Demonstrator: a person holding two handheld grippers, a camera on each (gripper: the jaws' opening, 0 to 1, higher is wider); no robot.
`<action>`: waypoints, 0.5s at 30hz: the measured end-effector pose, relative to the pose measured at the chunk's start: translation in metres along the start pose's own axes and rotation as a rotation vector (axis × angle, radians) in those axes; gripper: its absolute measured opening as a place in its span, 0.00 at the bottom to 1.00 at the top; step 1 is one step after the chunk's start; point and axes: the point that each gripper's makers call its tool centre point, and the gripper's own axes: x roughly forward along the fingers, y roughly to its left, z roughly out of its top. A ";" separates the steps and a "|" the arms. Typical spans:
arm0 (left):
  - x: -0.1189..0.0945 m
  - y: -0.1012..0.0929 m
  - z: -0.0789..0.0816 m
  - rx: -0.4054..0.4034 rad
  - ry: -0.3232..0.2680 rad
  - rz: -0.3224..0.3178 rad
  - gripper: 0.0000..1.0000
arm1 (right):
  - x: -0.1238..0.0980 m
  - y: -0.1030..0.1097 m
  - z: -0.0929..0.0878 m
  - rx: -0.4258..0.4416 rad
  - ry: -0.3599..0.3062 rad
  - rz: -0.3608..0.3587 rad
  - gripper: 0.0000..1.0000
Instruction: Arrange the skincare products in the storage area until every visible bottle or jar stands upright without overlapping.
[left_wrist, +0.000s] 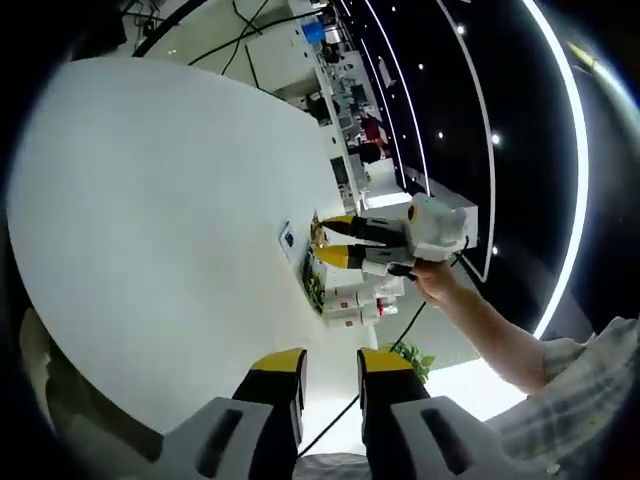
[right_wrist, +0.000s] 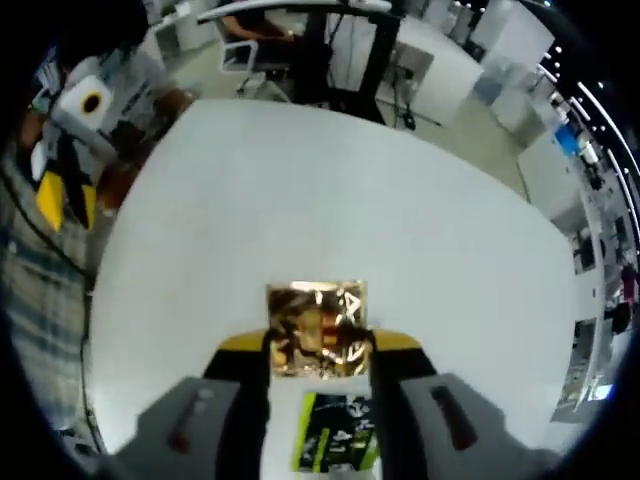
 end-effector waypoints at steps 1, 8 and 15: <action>-0.001 0.001 0.001 -0.007 -0.006 0.005 0.21 | 0.001 -0.008 -0.005 0.022 0.013 0.000 0.37; -0.002 0.003 0.001 -0.013 0.008 0.021 0.21 | 0.007 -0.055 -0.027 0.138 0.056 -0.028 0.37; -0.007 0.008 0.005 -0.022 0.010 0.048 0.21 | 0.024 -0.082 -0.045 0.256 0.078 -0.025 0.37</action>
